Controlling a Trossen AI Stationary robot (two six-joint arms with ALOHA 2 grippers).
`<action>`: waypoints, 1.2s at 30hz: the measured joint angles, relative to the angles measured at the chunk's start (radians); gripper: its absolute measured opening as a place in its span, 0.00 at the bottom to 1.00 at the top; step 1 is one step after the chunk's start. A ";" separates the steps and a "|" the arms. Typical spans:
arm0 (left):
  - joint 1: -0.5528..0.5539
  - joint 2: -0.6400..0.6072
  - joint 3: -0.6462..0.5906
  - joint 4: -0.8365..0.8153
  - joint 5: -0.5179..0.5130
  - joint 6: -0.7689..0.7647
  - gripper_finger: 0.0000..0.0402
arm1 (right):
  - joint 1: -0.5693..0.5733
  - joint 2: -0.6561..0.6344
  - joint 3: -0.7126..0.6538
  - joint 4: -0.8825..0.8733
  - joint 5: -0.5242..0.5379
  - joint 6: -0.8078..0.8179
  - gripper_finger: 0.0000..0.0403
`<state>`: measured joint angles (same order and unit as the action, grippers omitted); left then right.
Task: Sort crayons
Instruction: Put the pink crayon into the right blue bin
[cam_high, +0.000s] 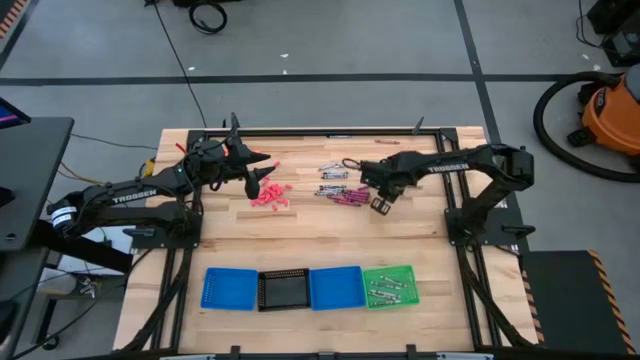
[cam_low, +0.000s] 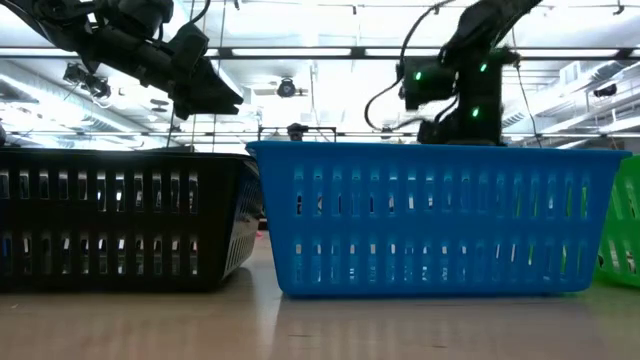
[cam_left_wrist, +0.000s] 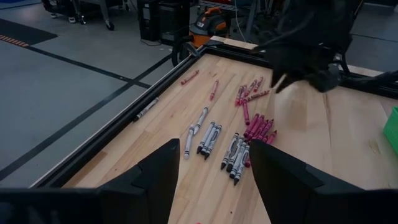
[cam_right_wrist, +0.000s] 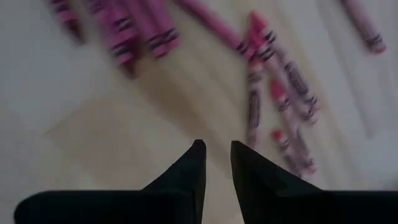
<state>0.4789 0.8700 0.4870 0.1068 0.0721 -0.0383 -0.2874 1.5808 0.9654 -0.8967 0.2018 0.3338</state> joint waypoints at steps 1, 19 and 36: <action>0.000 0.000 0.000 0.000 0.000 0.000 0.51 | -0.018 0.012 0.000 0.016 0.009 -0.021 0.20; 0.000 0.000 0.000 -0.002 0.000 0.000 0.51 | -0.159 0.072 -0.016 0.077 -0.019 -0.151 0.20; 0.000 0.000 0.000 -0.001 0.000 0.000 0.51 | -0.172 0.065 -0.143 0.212 -0.073 -0.143 0.05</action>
<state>0.4789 0.8700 0.4870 0.1055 0.0723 -0.0383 -0.4594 1.6459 0.8223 -0.6849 0.1285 0.1909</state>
